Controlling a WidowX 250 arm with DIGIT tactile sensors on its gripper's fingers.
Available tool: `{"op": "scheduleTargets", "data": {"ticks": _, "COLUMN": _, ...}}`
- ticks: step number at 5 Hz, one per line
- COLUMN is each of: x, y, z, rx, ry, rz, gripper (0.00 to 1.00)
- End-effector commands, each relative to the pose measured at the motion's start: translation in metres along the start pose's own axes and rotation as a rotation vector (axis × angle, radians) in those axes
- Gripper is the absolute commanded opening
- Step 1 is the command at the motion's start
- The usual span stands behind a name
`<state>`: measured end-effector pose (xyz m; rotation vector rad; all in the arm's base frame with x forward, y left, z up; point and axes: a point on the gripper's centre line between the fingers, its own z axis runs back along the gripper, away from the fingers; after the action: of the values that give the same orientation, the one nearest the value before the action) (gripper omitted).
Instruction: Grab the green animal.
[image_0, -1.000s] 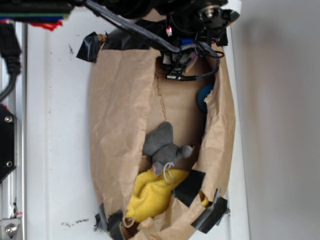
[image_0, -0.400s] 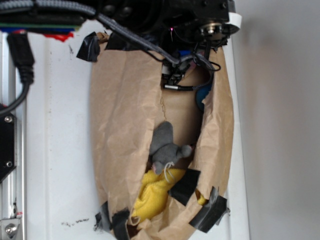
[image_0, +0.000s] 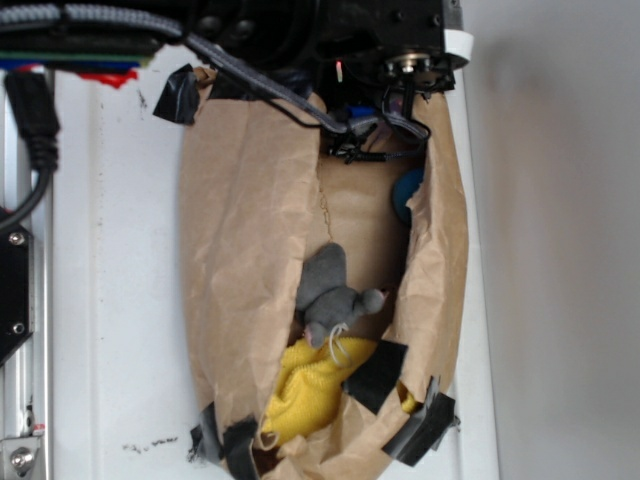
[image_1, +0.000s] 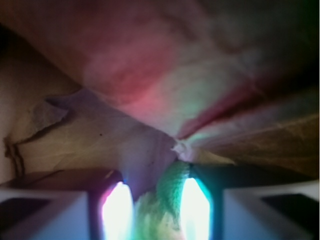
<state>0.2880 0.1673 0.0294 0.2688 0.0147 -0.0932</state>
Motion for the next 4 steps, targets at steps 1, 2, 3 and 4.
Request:
{"op": "scheduleTargets", "data": {"ticks": 1, "x": -0.009, "y": 0.017, "z": 0.008, "rx": 0.015, "ry": -0.021, "rz": 0.039, "gripper": 0.00}}
{"op": "scheduleTargets", "data": {"ticks": 2, "x": -0.007, "y": 0.017, "z": 0.009, "rx": 0.014, "ry": -0.028, "rz": 0.040, "gripper": 0.00}}
{"op": "scheduleTargets", "data": {"ticks": 3, "x": -0.005, "y": 0.016, "z": 0.011, "rx": 0.012, "ry": -0.034, "rz": 0.038, "gripper": 0.00}}
{"op": "scheduleTargets", "data": {"ticks": 4, "x": -0.005, "y": 0.010, "z": 0.023, "rx": -0.013, "ry": -0.060, "rz": 0.030, "gripper": 0.00}}
